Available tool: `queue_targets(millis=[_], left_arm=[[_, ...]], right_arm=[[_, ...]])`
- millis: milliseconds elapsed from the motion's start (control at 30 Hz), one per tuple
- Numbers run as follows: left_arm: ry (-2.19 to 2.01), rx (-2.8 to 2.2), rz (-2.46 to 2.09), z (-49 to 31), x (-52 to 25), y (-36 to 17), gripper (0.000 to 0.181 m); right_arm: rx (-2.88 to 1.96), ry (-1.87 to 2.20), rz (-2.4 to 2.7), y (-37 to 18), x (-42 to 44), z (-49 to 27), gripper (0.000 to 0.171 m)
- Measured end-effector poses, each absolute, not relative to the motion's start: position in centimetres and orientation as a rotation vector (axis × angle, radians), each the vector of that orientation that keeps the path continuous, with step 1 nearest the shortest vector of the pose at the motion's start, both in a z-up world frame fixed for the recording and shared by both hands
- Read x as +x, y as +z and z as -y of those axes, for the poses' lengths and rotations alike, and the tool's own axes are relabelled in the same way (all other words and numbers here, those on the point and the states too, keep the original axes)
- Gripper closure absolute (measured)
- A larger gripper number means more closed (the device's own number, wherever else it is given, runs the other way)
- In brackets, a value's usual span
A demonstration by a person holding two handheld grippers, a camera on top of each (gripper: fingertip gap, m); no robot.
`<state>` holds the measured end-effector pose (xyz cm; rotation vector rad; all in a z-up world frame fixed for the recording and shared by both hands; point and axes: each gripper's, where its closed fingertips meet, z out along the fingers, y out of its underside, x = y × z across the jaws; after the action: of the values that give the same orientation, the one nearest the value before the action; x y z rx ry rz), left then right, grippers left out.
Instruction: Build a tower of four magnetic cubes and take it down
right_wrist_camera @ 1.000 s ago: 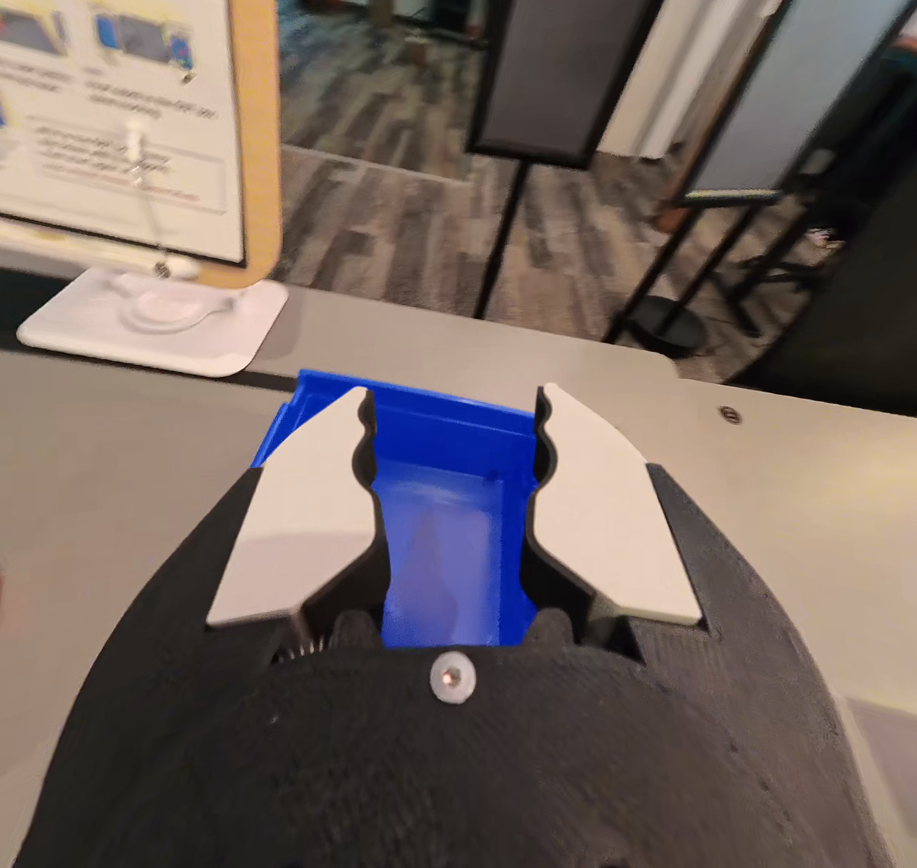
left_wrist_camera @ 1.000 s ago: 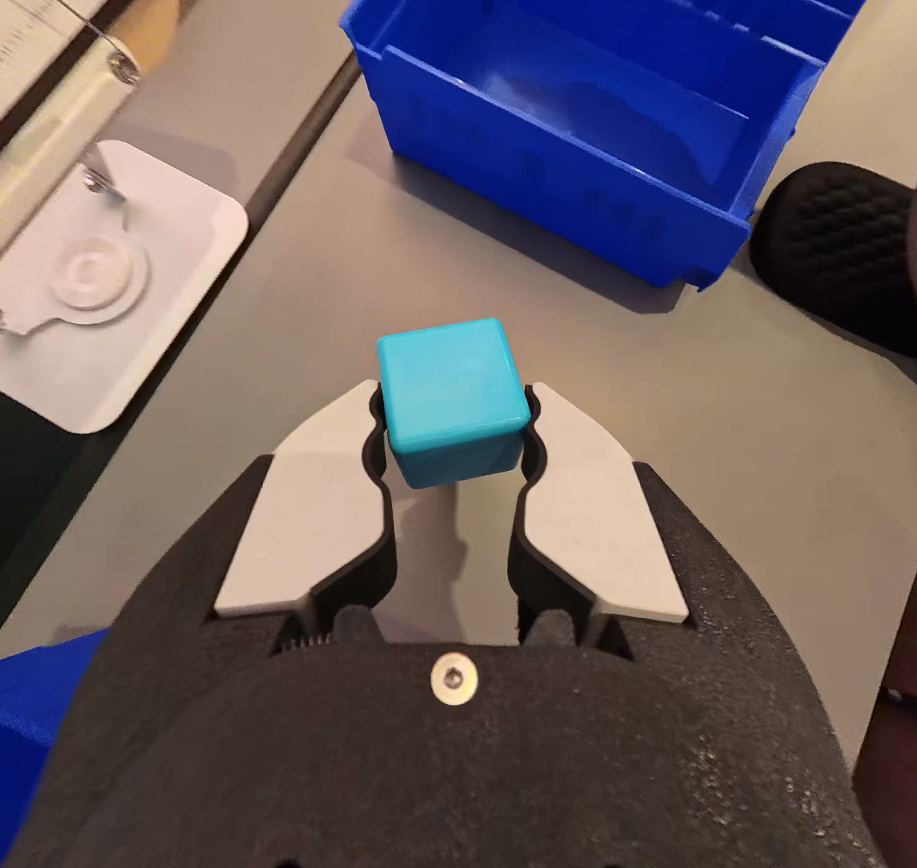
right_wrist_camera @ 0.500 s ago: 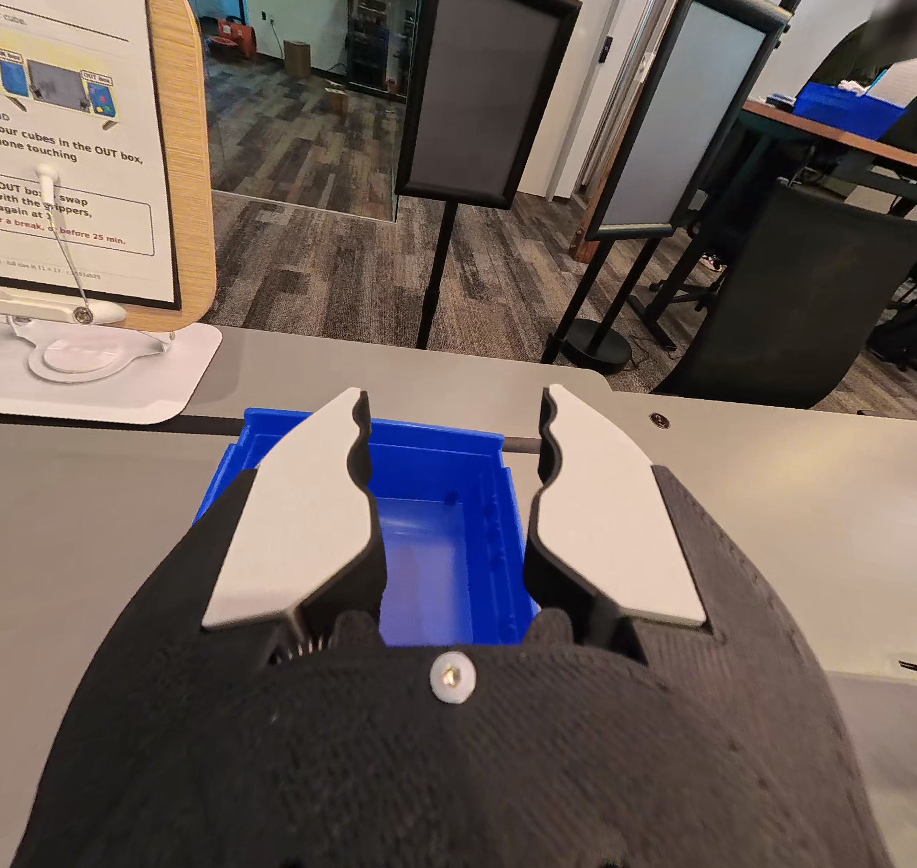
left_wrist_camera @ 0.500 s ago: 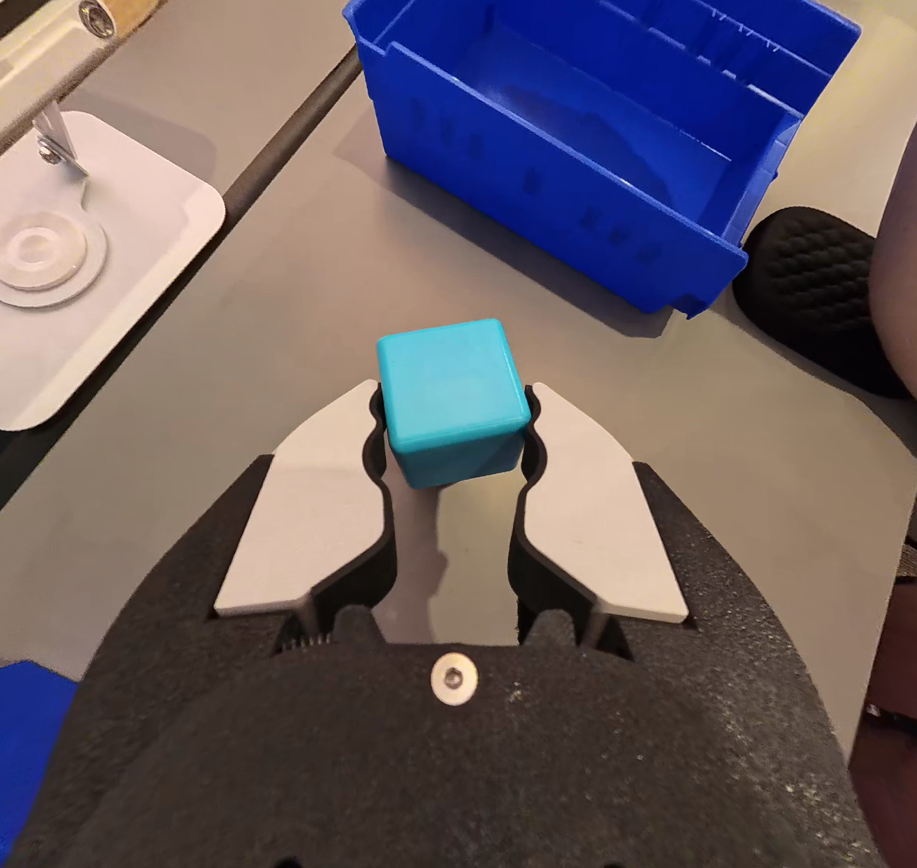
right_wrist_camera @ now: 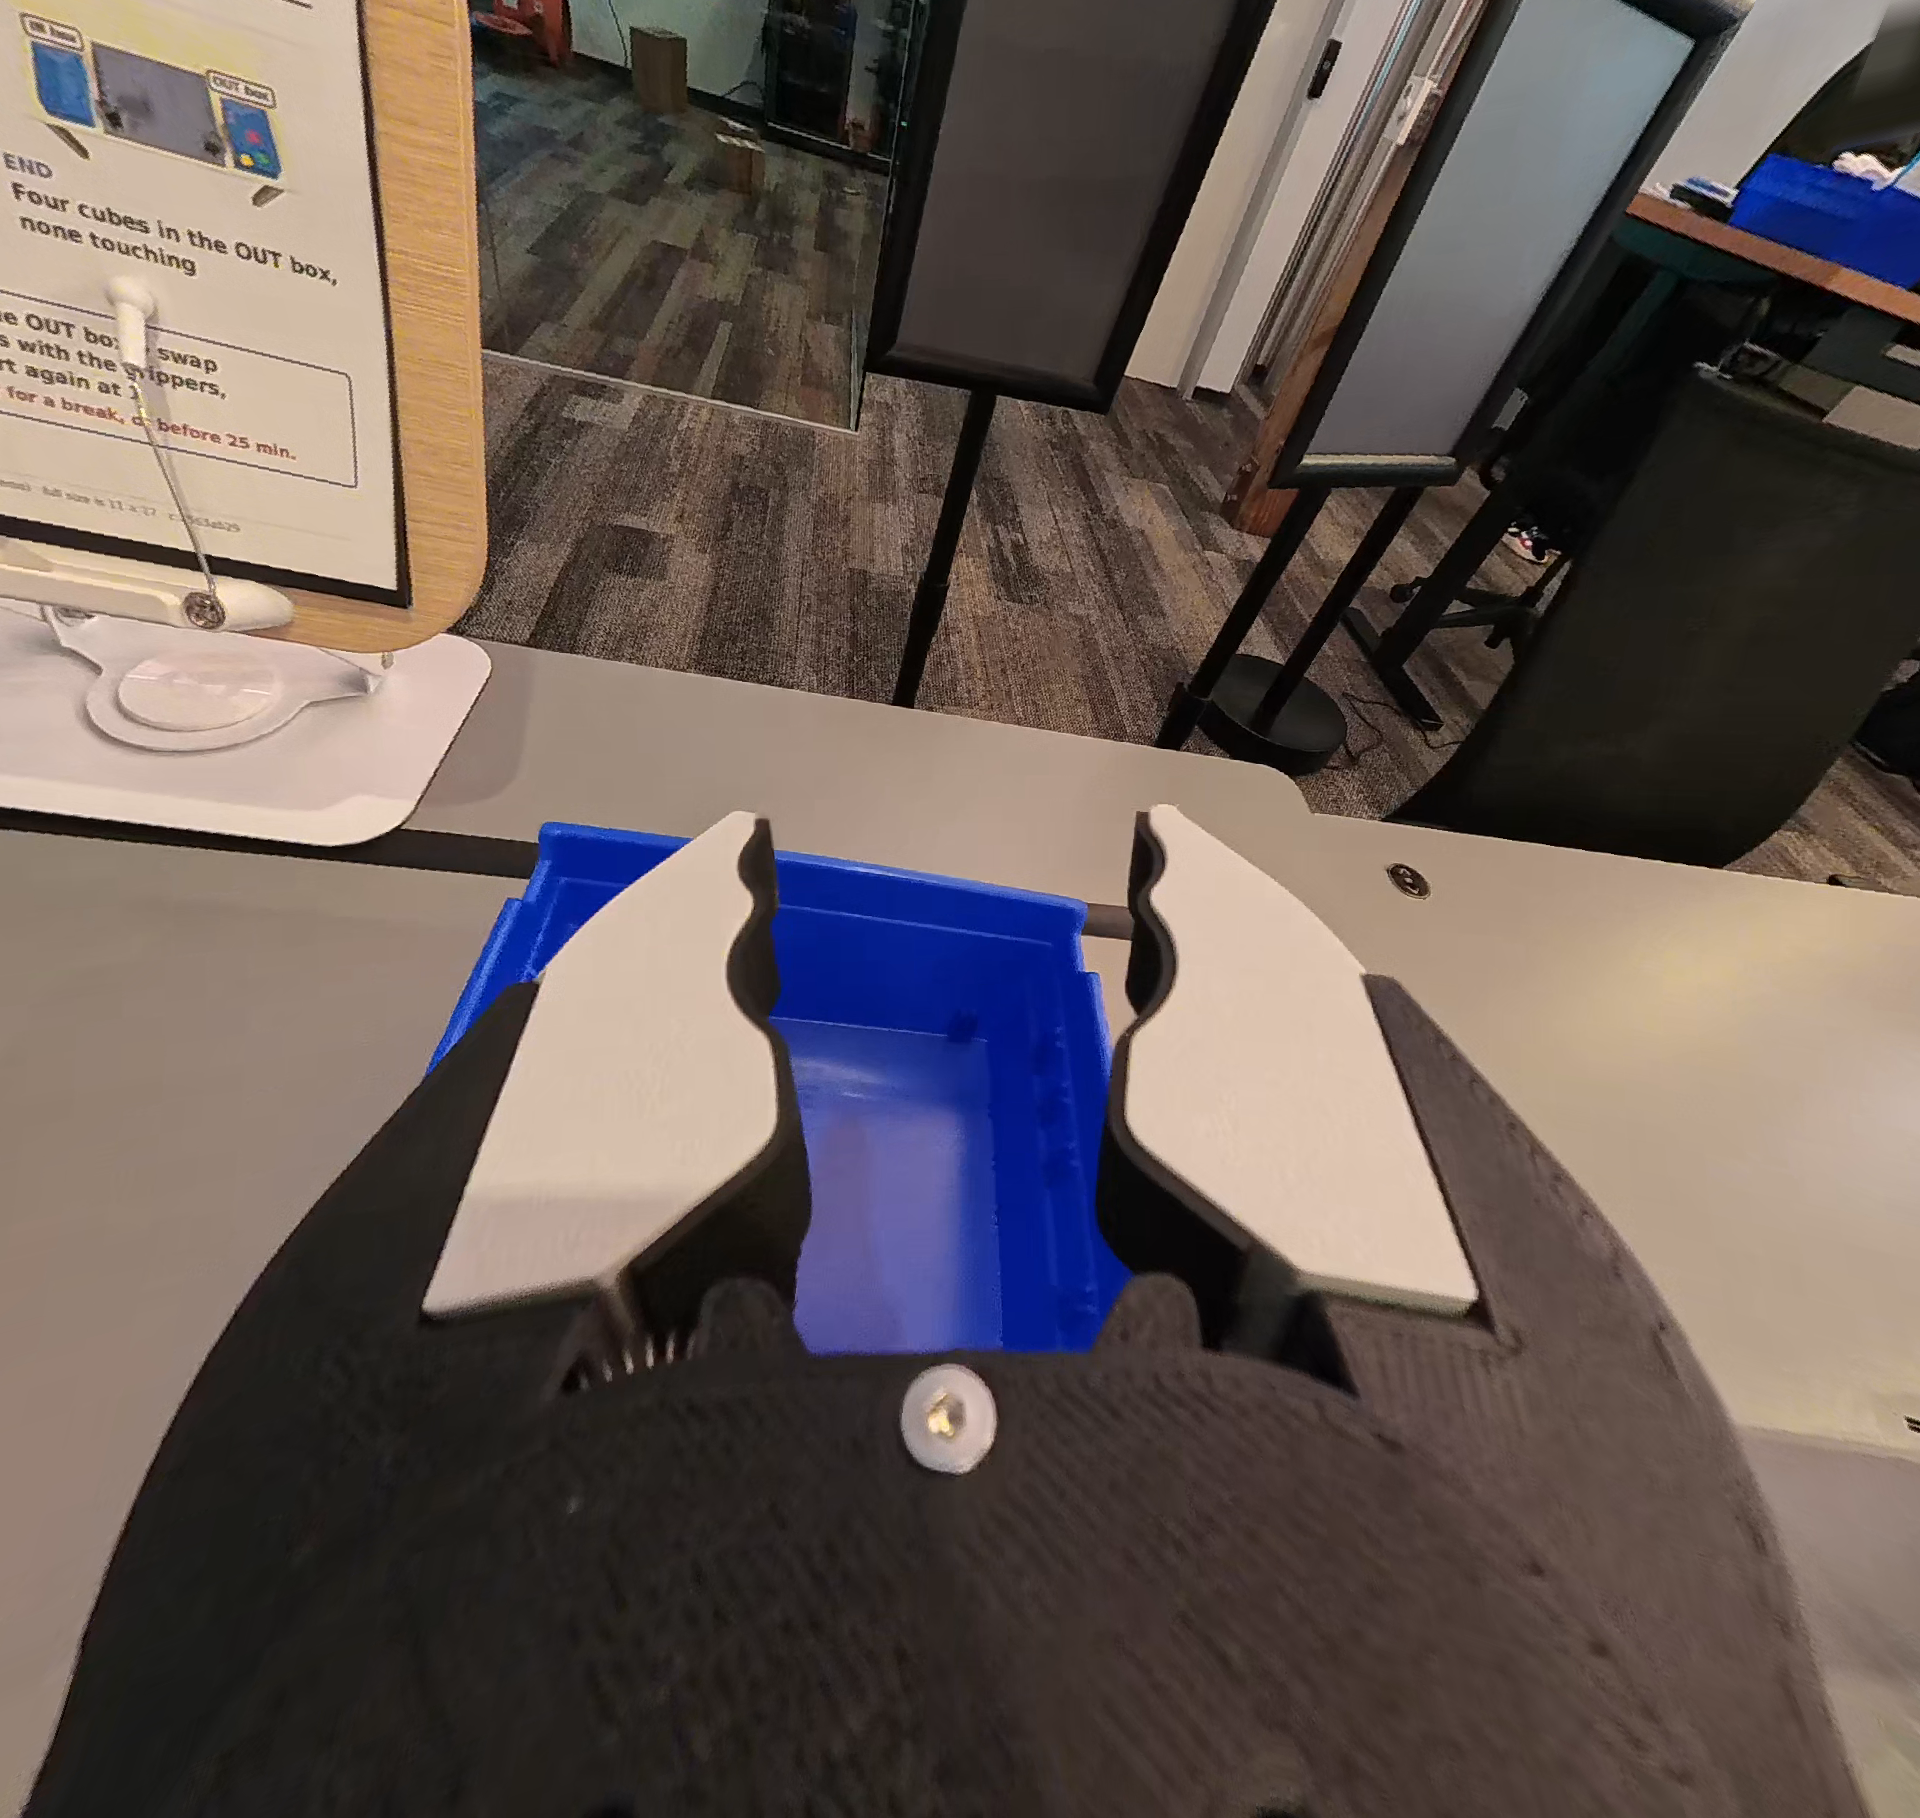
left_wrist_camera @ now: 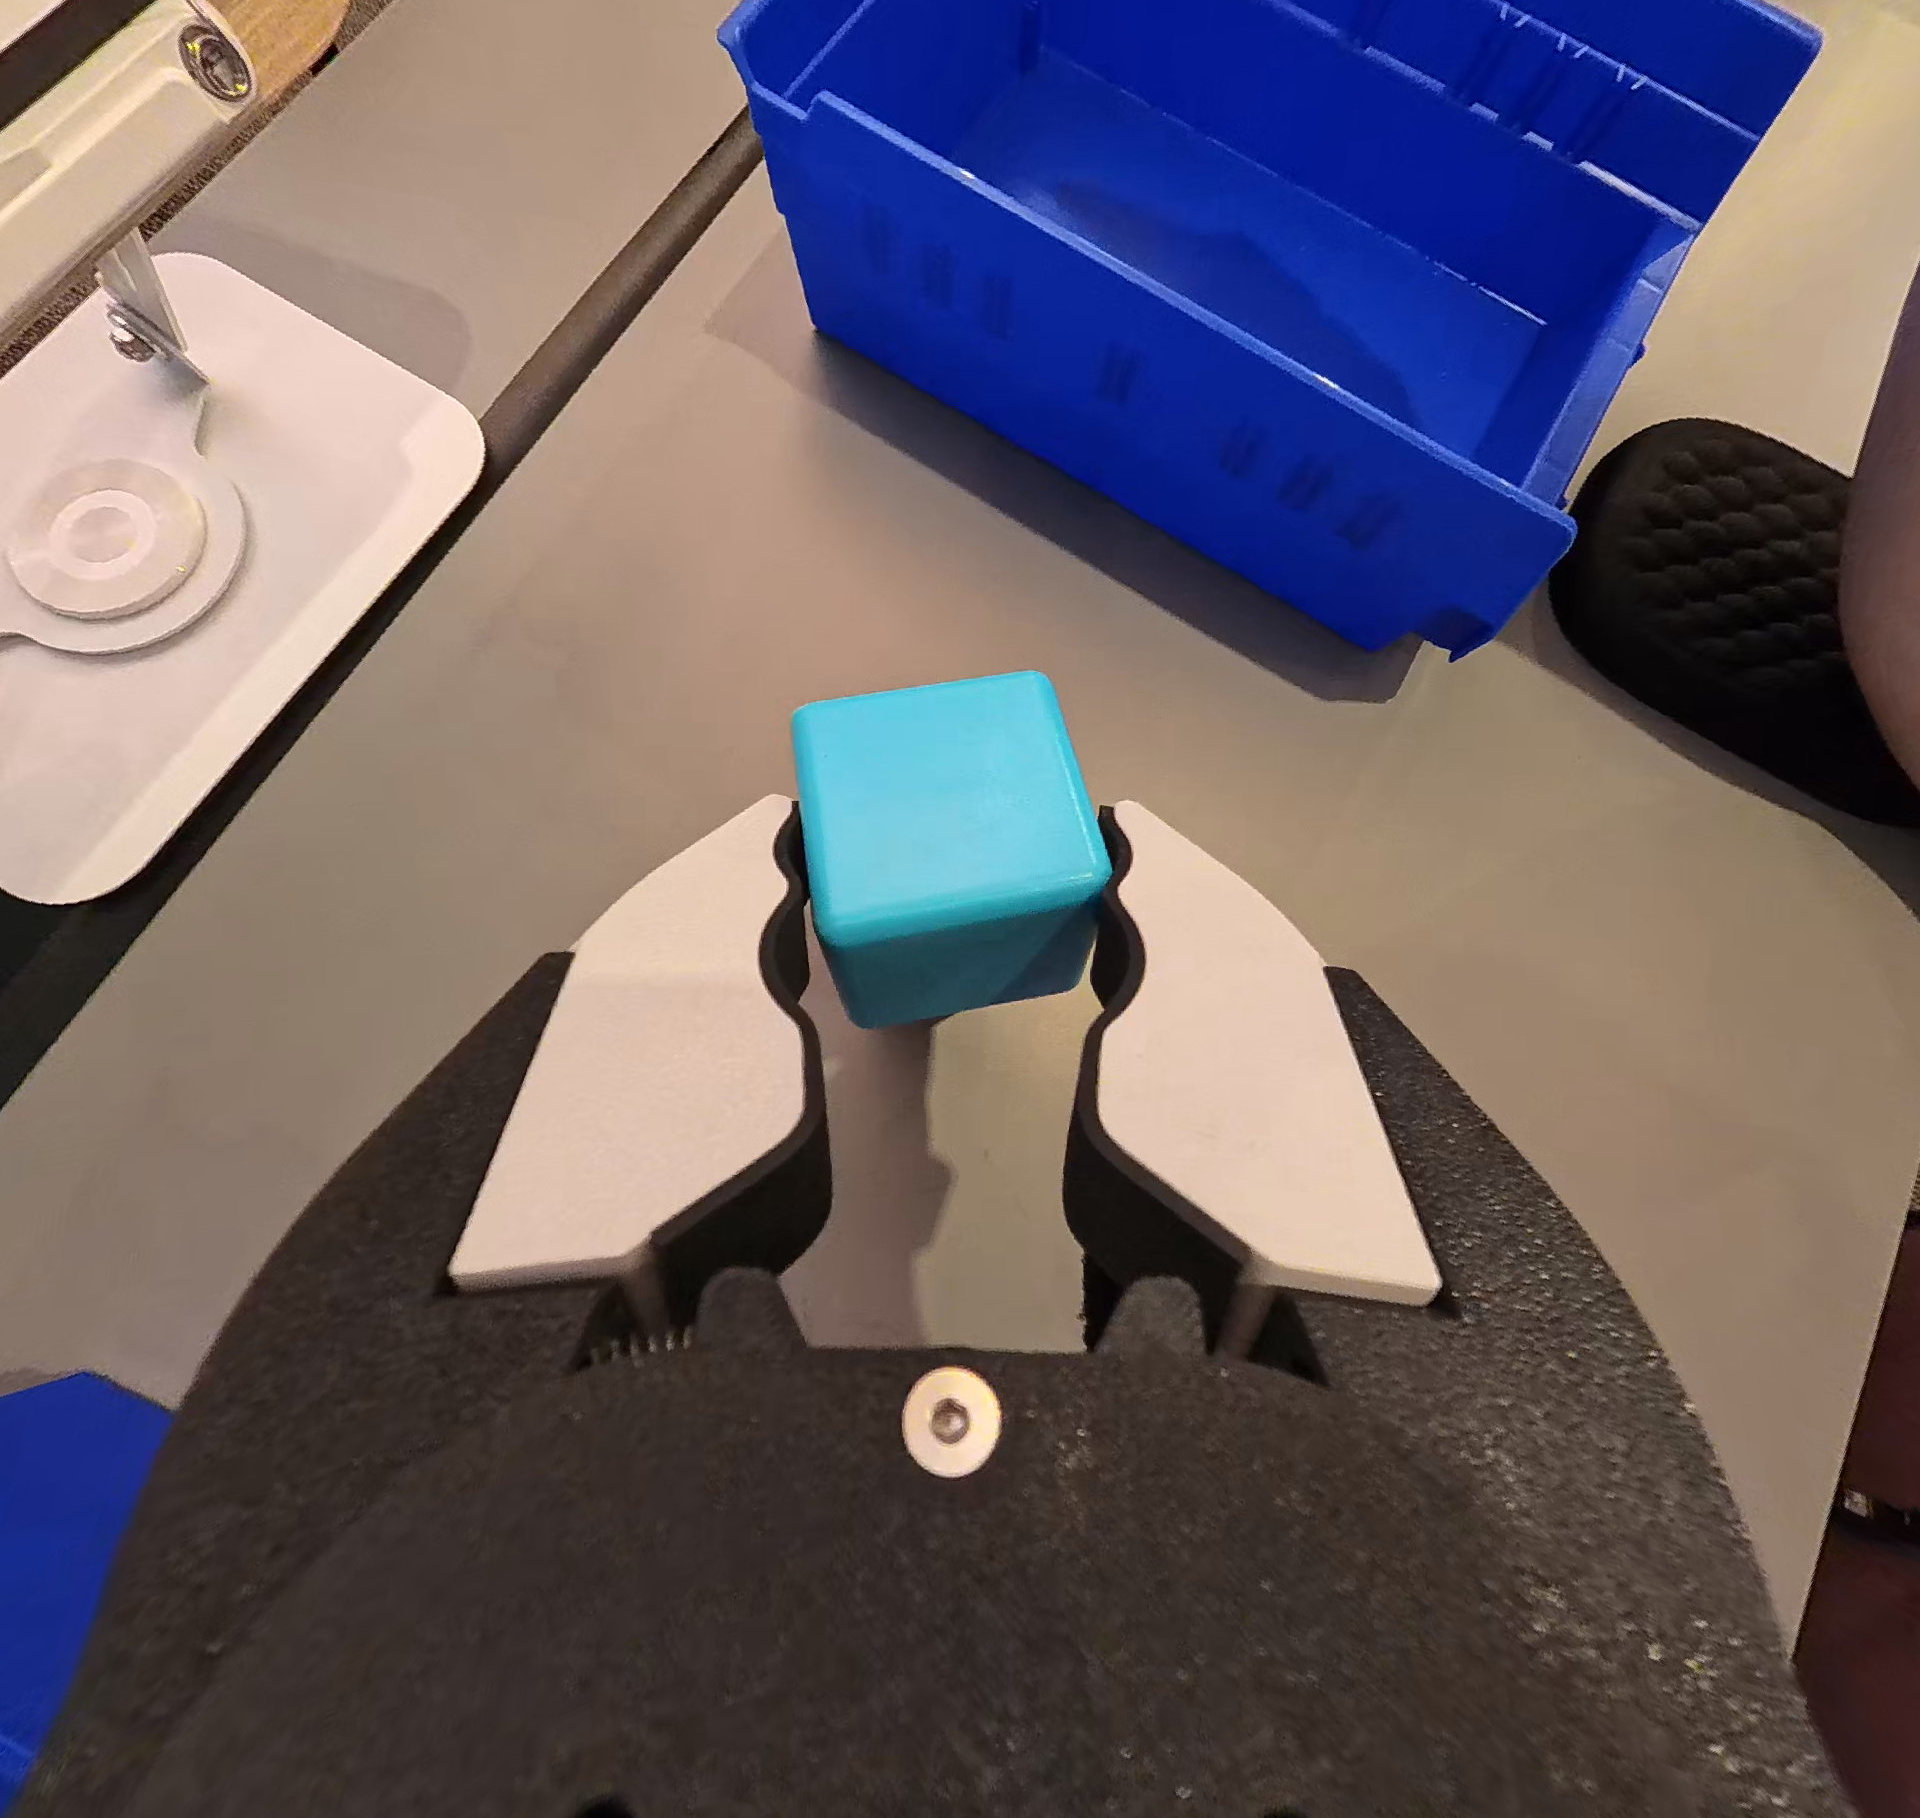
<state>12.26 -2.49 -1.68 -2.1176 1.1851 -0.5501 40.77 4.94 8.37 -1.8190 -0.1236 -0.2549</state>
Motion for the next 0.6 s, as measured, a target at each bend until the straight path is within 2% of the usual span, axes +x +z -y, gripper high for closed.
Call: queue_targets(millis=[600], left_arm=[[-0.502,-2.025,-1.176,2.8,11.8,-2.3,0.129]], right_arm=[[-1.838,-0.228,0.181,7.9,39.3,-5.2,0.105]])
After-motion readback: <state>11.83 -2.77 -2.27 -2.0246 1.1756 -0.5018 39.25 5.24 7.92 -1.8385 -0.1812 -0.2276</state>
